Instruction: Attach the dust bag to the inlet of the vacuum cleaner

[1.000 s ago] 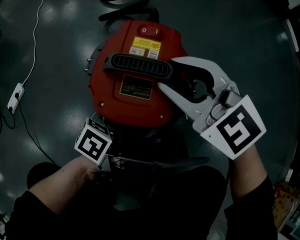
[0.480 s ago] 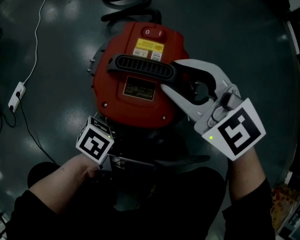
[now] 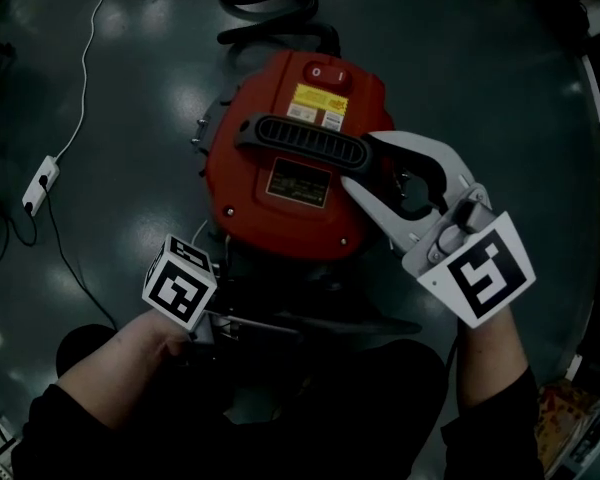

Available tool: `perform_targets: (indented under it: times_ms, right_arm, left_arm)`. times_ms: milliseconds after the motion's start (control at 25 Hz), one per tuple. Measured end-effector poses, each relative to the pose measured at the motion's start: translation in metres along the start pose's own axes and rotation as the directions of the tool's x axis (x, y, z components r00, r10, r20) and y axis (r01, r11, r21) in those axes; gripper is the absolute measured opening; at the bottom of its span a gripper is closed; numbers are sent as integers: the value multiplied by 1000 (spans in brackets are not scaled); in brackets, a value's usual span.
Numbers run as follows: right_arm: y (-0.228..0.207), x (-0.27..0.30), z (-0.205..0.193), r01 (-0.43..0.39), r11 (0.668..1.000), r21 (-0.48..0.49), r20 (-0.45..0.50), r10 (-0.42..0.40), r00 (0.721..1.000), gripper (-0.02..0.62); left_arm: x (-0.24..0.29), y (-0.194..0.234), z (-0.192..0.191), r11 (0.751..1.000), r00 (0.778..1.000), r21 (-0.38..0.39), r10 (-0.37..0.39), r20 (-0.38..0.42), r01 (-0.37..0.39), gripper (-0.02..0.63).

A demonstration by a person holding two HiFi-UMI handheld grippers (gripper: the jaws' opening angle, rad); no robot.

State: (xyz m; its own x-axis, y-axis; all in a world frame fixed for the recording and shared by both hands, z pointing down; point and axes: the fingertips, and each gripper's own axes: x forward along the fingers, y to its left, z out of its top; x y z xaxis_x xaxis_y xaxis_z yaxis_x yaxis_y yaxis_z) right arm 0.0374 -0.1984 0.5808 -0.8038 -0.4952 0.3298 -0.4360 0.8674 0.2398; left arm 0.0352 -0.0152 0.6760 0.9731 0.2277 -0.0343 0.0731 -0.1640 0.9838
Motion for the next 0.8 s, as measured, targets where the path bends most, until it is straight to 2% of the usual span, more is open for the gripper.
perform_targets:
  times_ms: [360,560,800]
  right_arm:
    - [0,-5,-4,23,1000,1,-19,-23,1000,150]
    - [-1,-14,-2,53,999,1,7,-53,999,150]
    - [-6,-46,7,122,991,63,18,-123,992,149]
  left_arm:
    - [-21,-2,-1,999,999,-3,37,32,-37,371]
    - [-48,-3,4,993,990,4,119,76,-120,351]
    - [-45,-24,-3,981,980,36,190,63,-192,336]
